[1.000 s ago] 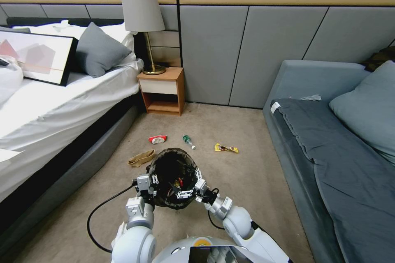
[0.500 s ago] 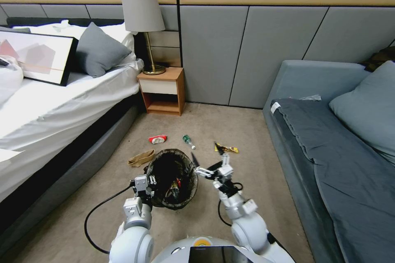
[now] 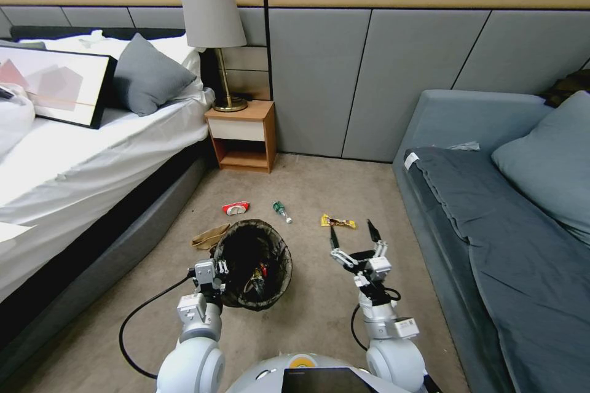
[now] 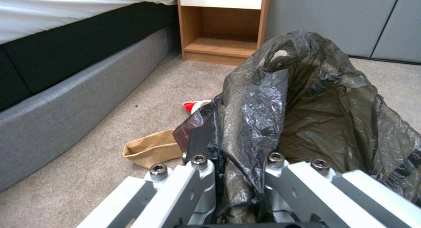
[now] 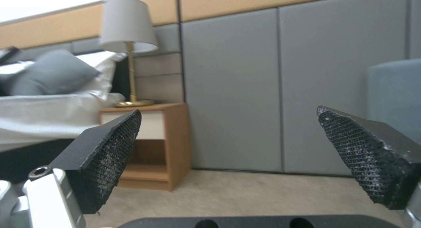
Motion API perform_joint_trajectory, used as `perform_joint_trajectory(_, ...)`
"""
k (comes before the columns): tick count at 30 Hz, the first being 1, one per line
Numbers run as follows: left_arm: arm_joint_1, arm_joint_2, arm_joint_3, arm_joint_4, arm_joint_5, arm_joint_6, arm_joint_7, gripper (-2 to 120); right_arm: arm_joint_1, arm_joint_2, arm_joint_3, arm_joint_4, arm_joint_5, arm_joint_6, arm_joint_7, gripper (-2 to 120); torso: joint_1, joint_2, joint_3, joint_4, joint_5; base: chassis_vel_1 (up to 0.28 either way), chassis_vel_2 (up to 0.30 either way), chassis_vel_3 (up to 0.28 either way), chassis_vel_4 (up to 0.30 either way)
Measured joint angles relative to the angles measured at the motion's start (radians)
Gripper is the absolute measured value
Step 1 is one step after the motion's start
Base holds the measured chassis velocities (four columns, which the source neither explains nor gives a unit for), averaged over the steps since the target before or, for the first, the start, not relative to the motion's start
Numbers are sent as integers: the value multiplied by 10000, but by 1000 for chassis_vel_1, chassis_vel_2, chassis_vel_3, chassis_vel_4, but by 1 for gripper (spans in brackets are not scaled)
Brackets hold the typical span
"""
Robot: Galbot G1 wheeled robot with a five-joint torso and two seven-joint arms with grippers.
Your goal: Pick up the trash bin, then pick up the garbage from the floor and place it into the trash bin.
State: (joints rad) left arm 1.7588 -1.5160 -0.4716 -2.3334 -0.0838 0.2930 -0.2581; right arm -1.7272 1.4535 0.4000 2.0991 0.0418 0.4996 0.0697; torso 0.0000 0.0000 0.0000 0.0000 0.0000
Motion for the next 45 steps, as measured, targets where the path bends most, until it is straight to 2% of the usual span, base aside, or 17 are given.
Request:
perform_joint_trajectory(25,21,-68,-48,-31,29,-18,21,6,340,55,247,-509,49,16,-43,100,-1,0,-1,0,0,-2,2,1,-1)
perform_joint_trajectory(45,58,-67,-32,-35,31,-37,44,6,494,48,179,-540,58,-5,-28,100,0,0,1,1,0,-175,170,173,-166)
